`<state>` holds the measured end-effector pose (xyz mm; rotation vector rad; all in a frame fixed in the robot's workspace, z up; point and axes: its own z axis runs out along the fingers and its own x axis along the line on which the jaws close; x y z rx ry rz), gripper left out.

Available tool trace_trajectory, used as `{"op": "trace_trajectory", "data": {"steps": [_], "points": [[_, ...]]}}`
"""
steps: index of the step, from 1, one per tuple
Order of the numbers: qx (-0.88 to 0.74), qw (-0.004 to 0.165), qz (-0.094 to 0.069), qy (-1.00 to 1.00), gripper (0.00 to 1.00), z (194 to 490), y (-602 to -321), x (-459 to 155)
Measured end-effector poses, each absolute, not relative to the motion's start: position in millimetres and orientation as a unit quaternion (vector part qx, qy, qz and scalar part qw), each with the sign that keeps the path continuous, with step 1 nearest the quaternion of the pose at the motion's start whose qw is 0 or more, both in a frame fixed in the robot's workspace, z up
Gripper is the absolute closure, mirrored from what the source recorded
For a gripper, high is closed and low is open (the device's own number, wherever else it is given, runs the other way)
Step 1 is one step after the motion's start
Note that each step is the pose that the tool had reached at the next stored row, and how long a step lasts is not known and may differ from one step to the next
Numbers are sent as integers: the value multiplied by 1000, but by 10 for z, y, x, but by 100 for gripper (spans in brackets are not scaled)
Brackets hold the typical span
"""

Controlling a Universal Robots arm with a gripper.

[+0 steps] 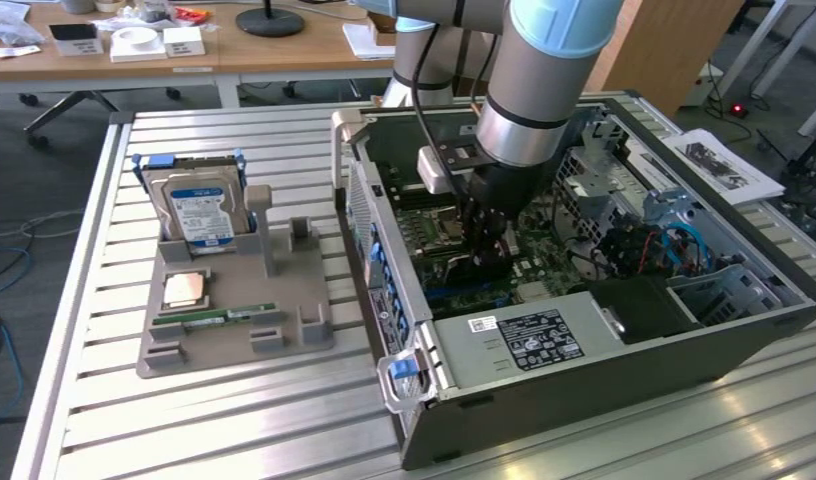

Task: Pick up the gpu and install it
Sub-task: 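Insert the gpu into the slot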

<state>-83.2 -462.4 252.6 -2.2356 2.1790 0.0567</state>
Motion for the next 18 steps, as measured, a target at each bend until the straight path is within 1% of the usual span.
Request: {"op": "trace_trajectory", "data": {"steps": [18], "points": [[-716, 10, 18, 698, 73, 2526, -4602, -832]]}}
